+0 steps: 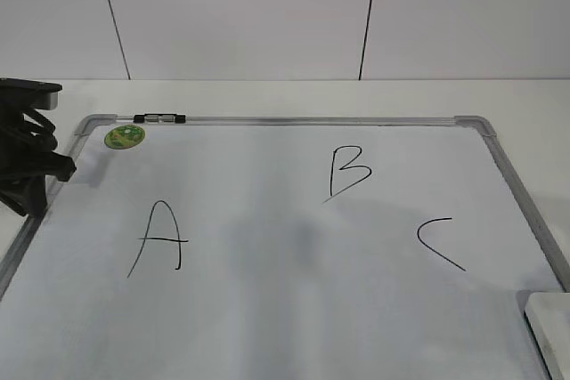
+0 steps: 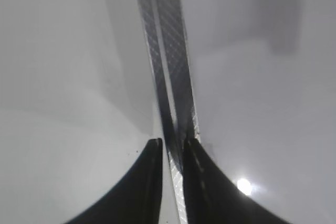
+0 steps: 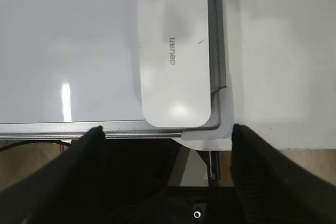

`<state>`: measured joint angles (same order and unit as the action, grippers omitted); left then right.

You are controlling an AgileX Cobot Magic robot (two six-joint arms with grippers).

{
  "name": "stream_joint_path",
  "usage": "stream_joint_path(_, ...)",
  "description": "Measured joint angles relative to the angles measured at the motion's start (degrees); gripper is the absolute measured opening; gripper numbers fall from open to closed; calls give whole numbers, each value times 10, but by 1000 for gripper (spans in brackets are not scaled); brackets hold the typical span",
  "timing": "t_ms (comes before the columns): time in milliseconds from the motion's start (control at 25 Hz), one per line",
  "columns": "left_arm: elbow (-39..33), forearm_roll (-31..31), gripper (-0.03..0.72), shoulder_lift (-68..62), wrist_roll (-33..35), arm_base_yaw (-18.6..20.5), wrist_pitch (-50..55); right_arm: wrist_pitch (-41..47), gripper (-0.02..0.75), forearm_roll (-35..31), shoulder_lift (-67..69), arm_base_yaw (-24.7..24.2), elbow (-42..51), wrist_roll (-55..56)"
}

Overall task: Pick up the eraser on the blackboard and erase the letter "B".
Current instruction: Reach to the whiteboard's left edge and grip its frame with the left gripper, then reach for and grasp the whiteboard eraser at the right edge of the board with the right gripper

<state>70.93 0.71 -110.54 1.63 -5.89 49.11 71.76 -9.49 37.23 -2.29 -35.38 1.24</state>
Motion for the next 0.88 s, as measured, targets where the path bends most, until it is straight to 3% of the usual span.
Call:
stream_joint_path(560,11,-14,97,-19,0,0,11,0,571,2,0,0,0,1)
stream_joint_path(880,11,-18,27,-19,-16,0,13,0,571,2,0,0,0,1)
